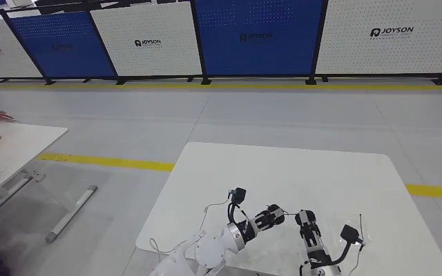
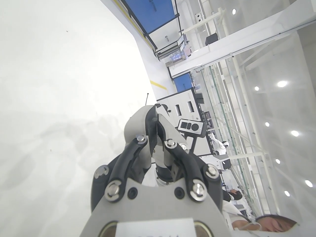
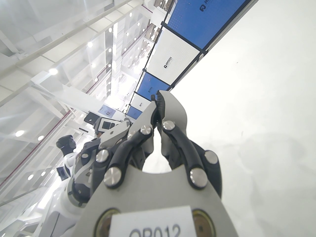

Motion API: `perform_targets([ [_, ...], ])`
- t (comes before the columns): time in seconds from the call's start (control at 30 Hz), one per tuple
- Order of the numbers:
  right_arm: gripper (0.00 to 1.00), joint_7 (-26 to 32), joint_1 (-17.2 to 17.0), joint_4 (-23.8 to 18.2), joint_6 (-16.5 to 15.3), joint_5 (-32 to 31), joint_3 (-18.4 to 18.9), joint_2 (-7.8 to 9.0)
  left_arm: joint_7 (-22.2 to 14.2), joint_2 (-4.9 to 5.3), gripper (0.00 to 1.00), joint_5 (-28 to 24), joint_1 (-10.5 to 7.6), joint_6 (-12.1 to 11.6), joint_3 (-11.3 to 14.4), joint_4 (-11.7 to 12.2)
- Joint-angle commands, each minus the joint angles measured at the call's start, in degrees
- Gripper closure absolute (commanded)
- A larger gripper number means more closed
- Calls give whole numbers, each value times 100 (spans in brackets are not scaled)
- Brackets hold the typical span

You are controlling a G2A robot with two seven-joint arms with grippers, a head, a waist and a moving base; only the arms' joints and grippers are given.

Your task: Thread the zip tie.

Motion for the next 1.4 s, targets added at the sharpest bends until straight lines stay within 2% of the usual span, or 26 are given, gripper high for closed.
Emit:
perform_targets([
  [0.0, 100, 0, -2, -6, 1, -6, 0, 0, -2, 1, 100, 3, 2, 3, -4, -8],
  [0.13, 100, -9, -12, -19, 14, -20, 5, -1, -1, -2, 100, -39, 11, -36, -10, -24],
  [0.17, 100, -21, -15, -22, 24, -21, 9, -1, -21, -2, 74, -79, 13, -60, -12, -22],
  [0.2, 100, -36, -18, -27, 35, -27, 10, -2, -33, -2, 63, -84, 10, -69, -18, -15],
  [0.27, 100, -62, -23, -31, 42, -31, 11, -4, -29, -1, 55, -88, 12, -81, -27, -16],
  [0.3, 100, -62, -23, -31, 42, -31, 11, -4, -26, -1, 48, -91, 16, -85, -29, -18],
  [0.33, 100, -62, -23, -31, 42, -31, 11, -4, -28, 0, 33, -89, 18, -85, -30, -19],
  [0.37, 100, -62, -23, -31, 42, -31, 11, -4, -39, 1, 13, -73, 17, -73, -31, -18],
  [0.4, 100, -62, -23, -31, 42, -31, 11, -4, -46, 2, 0, -62, 17, -66, -31, -20],
  [0.9, 100, -62, -23, -31, 42, -31, 11, -4, 14, -2, 0, -26, 28, -38, -23, -26],
  [1.03, 100, -43, -13, -27, 55, -35, 8, -4, 82, -1, 0, 72, 32, -103, -23, -31],
  [1.07, 100, -17, 0, -22, 72, -59, 2, -3, 83, -1, 25, 87, 36, -120, -23, -28],
  [1.1, 100, -10, 8, -21, 87, -82, -4, -4, 85, 0, 56, 107, 36, -135, -25, -25],
  [1.2, 100, -15, 14, -24, 97, -108, -23, -7, 101, 1, 86, 144, 42, -139, -28, -14],
  [1.27, 100, -23, 13, -28, 84, -114, -28, -8, 107, 0, 100, 158, 42, -137, -25, -6],
  [1.37, 100, -31, 10, -32, 68, -120, -29, -9, 107, -2, 100, 159, 36, -135, -25, 10],
])
